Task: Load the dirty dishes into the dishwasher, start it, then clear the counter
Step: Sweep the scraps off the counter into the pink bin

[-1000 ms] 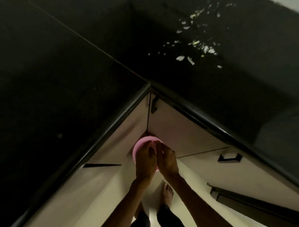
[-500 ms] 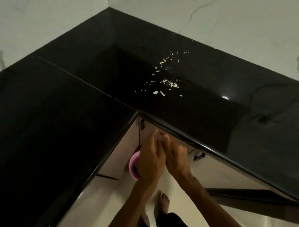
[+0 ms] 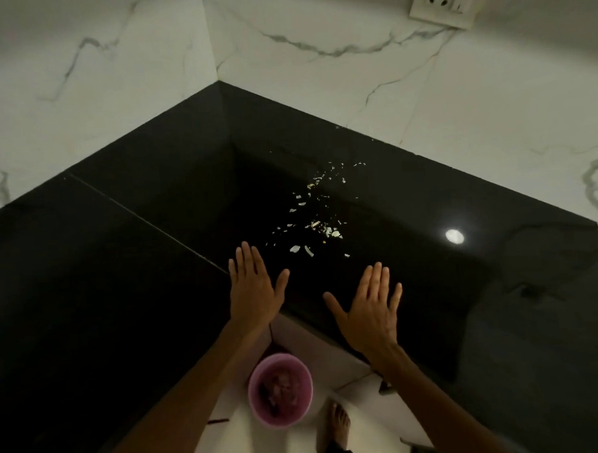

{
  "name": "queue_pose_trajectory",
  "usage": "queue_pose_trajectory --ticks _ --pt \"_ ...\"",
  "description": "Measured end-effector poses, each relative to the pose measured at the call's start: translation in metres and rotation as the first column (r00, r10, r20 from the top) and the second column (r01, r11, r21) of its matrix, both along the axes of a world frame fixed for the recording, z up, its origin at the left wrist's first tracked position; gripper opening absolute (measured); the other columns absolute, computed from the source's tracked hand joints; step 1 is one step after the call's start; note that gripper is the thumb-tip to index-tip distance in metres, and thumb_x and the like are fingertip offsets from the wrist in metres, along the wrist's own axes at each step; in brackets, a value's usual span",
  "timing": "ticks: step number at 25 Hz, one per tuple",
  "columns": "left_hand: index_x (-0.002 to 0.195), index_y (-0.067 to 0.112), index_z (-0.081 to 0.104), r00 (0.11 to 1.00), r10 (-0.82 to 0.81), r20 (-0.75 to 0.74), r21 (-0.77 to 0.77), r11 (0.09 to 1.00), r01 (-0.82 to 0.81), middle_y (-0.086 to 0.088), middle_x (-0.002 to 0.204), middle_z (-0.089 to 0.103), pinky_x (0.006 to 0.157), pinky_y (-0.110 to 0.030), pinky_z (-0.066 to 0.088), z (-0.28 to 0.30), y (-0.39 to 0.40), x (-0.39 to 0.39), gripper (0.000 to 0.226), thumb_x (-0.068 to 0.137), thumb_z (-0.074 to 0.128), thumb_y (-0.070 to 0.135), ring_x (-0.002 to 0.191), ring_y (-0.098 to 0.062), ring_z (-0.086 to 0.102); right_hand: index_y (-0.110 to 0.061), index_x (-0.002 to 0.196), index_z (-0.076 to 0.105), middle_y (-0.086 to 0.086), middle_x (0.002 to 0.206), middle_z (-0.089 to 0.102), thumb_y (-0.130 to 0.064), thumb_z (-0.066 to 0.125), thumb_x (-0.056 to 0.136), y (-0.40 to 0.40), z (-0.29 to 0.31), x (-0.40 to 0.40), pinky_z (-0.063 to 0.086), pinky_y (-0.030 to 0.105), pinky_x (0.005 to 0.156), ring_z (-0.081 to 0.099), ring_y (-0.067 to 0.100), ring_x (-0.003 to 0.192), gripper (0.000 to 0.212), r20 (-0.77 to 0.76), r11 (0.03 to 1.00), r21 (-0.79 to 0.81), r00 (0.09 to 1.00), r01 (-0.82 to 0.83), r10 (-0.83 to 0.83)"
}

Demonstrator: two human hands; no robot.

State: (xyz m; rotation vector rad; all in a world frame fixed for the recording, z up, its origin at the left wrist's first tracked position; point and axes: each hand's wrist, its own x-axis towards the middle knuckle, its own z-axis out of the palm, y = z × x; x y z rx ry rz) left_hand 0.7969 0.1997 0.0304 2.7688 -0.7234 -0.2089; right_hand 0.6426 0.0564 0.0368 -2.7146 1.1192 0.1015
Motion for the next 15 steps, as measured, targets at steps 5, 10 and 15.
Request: queue_pose_trajectory --ticks 5,10,15 --pt "0.150 0.006 -0.013 0.985 -0.173 0.004 0.080 0.982 0.172 -0.012 0.157 -0.021 0.117 -0.035 -0.010 -0.002 -0.067 0.042 0.086 0.091 0.005 0.065 0.148 -0.024 -0.016 -0.009 0.151 -0.014 0.010 0.158 -0.023 -0.076 0.002 0.087 -0.044 -0.002 0.080 -0.017 0.049 0.117 -0.024 0.024 0.146 0.094 -0.010 0.971 0.024 0.971 -0.237 0.237" --pt "0.151 0.013 -0.010 0.953 -0.303 -0.017 0.057 0.951 0.304 -0.004 0.160 -0.016 0.119 -0.032 -0.009 -0.001 -0.105 0.088 0.071 0.098 0.006 0.057 0.147 -0.015 -0.017 -0.021 0.154 0.017 -0.003 0.163 0.009 -0.050 0.022 0.103 -0.115 0.015 0.131 0.005 0.040 0.123 -0.001 0.006 0.148 0.060 0.304 0.714 0.328 0.785 -0.618 0.540" --pt "0.151 0.021 -0.010 0.959 -0.282 -0.019 -0.004 0.959 0.282 0.004 0.160 -0.017 0.119 -0.029 -0.009 -0.002 -0.104 0.087 0.073 0.095 0.003 0.065 0.147 -0.009 -0.018 -0.014 0.153 0.021 0.005 0.162 0.017 -0.052 0.028 0.101 -0.239 0.021 0.170 0.016 0.041 0.121 0.014 0.018 0.148 0.065 0.416 0.920 0.296 0.902 -0.258 0.119"
